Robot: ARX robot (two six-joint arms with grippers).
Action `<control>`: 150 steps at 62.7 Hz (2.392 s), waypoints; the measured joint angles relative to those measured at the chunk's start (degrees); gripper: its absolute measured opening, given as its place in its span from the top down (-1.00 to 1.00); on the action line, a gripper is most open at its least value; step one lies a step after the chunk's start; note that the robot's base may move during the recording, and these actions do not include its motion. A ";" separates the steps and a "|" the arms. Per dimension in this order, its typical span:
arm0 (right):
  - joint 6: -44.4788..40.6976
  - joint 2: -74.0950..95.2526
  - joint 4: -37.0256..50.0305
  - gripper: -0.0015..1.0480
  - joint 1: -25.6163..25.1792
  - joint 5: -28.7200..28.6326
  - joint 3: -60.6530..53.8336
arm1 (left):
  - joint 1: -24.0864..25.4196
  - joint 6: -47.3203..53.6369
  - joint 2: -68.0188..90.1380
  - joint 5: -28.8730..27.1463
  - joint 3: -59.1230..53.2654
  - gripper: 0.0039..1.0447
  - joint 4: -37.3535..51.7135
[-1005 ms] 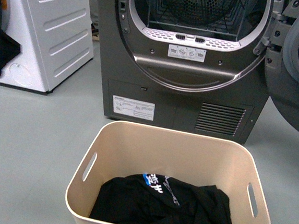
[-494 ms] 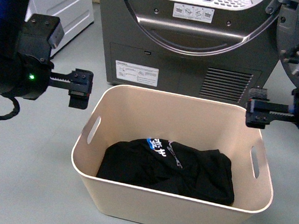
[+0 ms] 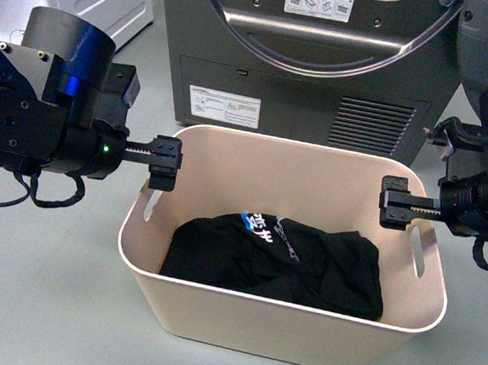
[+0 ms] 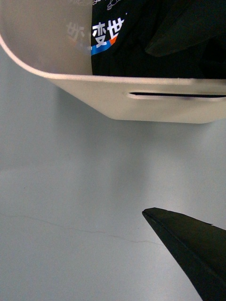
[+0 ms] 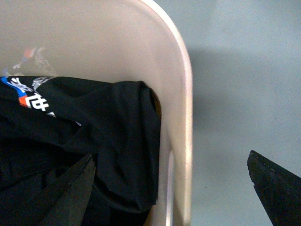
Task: Move hamper under clothes hanger
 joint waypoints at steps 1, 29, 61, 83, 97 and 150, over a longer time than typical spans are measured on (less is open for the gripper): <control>0.00 0.11 0.00 -0.85 -0.11 0.02 0.02 | -0.09 -0.07 0.09 -0.02 0.09 -0.88 0.00; 0.04 2.38 2.56 -0.85 -2.03 0.37 -1.36 | -3.32 -2.93 3.96 -0.87 1.73 -0.88 0.09; 0.11 4.63 2.64 -0.56 -1.90 1.27 -1.36 | -4.13 -3.82 5.38 -3.02 2.03 -0.50 -1.16; 0.02 4.46 1.53 0.41 -1.75 1.44 -0.94 | -4.50 -4.35 5.22 -3.91 2.08 0.52 -1.46; -0.24 1.97 0.46 0.96 -1.73 1.33 -1.36 | -5.11 -5.03 2.49 -3.26 1.57 0.93 -2.71; -0.24 -2.58 1.27 0.94 -1.79 0.61 -3.80 | -5.42 -5.01 -3.78 -3.10 -1.99 0.93 -2.56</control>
